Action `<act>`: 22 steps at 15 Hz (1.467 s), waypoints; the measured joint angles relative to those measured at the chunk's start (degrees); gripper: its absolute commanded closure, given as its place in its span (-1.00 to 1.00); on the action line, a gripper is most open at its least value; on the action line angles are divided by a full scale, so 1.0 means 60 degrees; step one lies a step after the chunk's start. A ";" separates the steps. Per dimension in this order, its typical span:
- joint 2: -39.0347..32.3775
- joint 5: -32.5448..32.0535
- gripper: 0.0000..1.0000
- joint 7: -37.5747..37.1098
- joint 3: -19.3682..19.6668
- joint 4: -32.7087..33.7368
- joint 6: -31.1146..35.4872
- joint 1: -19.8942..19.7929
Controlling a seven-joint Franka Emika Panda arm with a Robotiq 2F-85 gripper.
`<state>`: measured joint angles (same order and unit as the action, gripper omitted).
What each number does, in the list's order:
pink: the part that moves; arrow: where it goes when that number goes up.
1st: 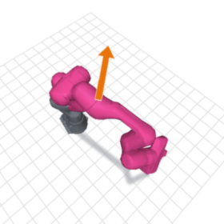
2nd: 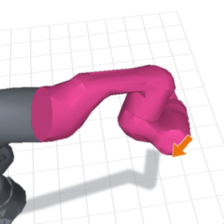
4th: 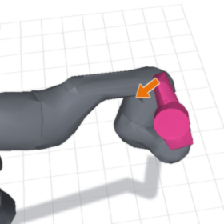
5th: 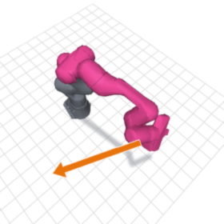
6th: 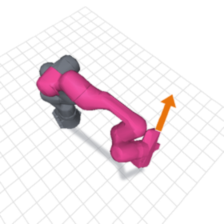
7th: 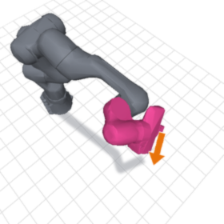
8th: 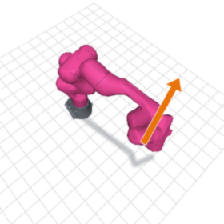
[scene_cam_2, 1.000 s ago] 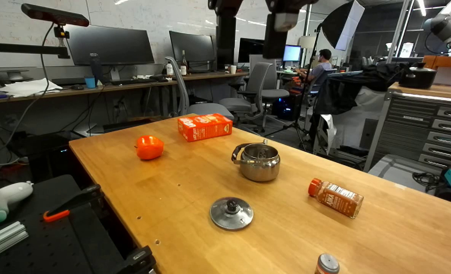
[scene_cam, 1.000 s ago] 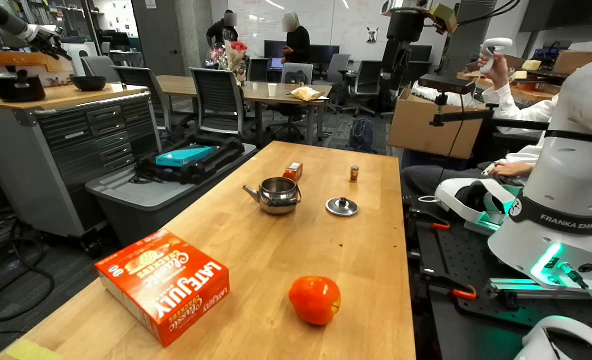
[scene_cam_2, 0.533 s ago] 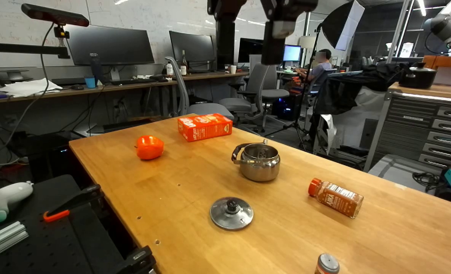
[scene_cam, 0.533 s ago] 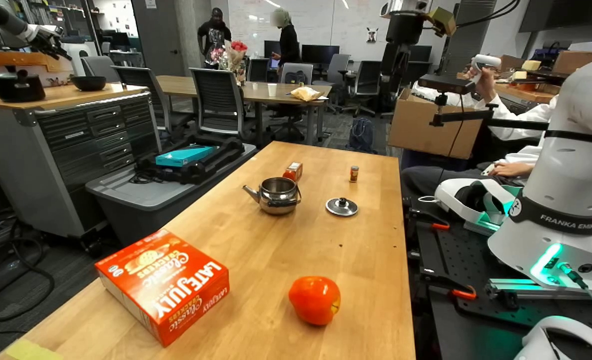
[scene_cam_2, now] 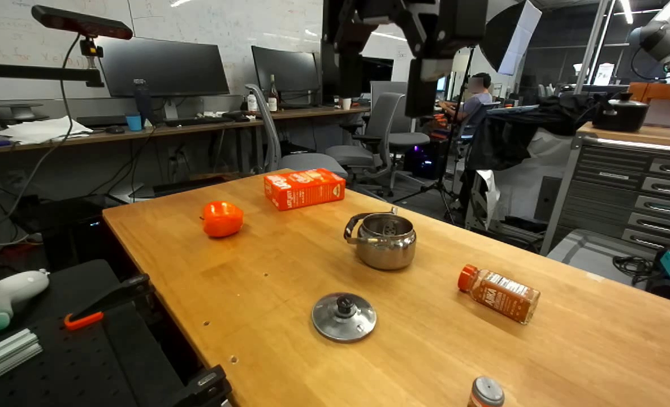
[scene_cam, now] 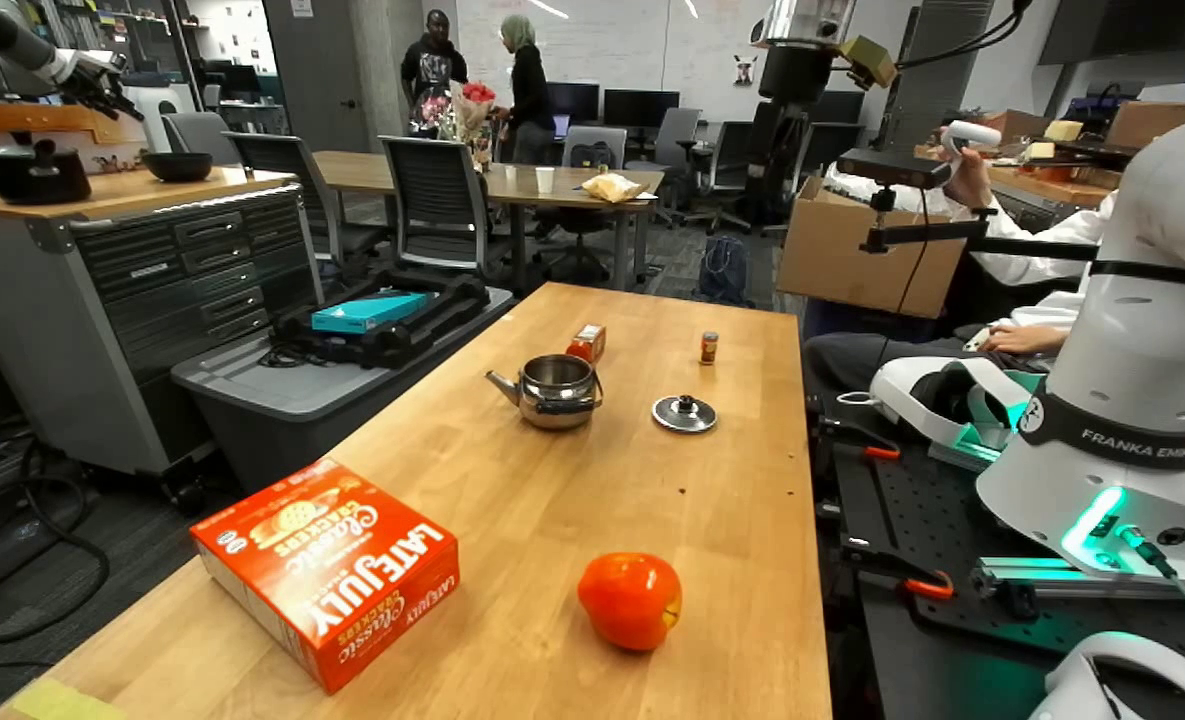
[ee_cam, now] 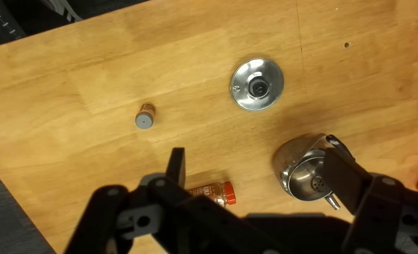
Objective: Get the lid from the table from the table and place it on the kettle
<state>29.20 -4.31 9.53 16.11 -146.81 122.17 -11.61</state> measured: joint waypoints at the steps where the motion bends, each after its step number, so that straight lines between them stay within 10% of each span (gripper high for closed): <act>1: -0.0030 0.0000 -1.00 0.0002 -0.0016 -0.0006 0.0045 0.0000; 22: -0.3305 0.0195 -1.00 0.0434 -0.0933 -0.0865 0.3532 0.0690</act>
<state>9.36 -3.14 12.13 10.51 -152.00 143.36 -7.48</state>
